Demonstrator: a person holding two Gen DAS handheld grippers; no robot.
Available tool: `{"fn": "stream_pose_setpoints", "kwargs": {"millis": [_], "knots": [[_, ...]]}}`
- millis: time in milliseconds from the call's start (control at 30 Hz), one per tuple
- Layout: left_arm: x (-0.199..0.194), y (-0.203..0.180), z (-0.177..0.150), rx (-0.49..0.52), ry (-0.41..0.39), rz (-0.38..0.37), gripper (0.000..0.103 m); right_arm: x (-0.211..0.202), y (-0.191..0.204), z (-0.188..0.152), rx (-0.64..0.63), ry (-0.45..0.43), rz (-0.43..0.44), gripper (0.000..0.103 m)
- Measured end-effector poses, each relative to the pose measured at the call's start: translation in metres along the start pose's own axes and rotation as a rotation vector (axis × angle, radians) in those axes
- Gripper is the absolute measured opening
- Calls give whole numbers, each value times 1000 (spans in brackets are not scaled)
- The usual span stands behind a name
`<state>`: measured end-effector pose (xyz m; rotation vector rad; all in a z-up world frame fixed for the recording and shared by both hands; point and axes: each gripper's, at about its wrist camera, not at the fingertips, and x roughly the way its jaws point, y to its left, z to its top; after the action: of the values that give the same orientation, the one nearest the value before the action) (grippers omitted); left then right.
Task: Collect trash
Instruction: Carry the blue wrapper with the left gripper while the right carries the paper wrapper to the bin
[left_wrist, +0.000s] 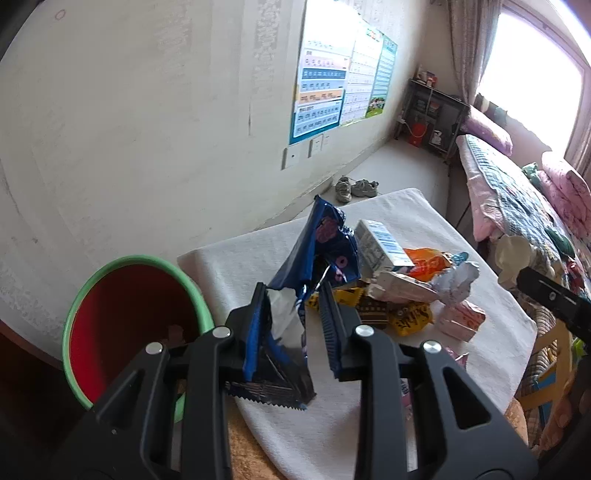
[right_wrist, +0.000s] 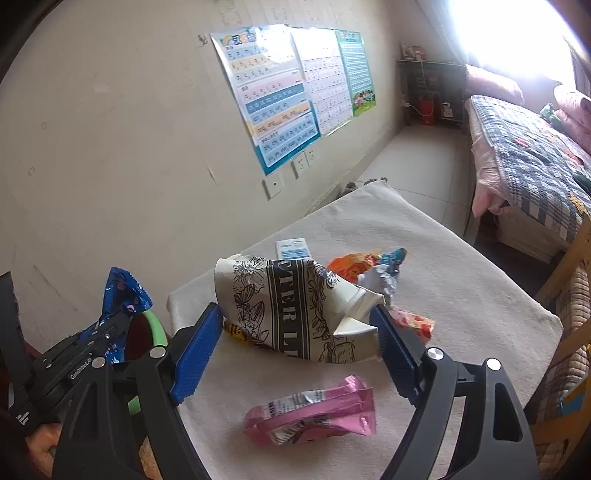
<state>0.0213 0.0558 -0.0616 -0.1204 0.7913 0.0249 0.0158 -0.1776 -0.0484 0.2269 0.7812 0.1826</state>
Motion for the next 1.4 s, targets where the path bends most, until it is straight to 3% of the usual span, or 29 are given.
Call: {"fn": "stream_pose_setpoints", "kwargs": {"millis": [833,1400], "knots": [[-12,78,-6,-117,-23,78,28,19,101,15,-176,14,124,79],[-15,150,-24,-238,-6,179,28,56,186,1,-325,110,251,79]]}}
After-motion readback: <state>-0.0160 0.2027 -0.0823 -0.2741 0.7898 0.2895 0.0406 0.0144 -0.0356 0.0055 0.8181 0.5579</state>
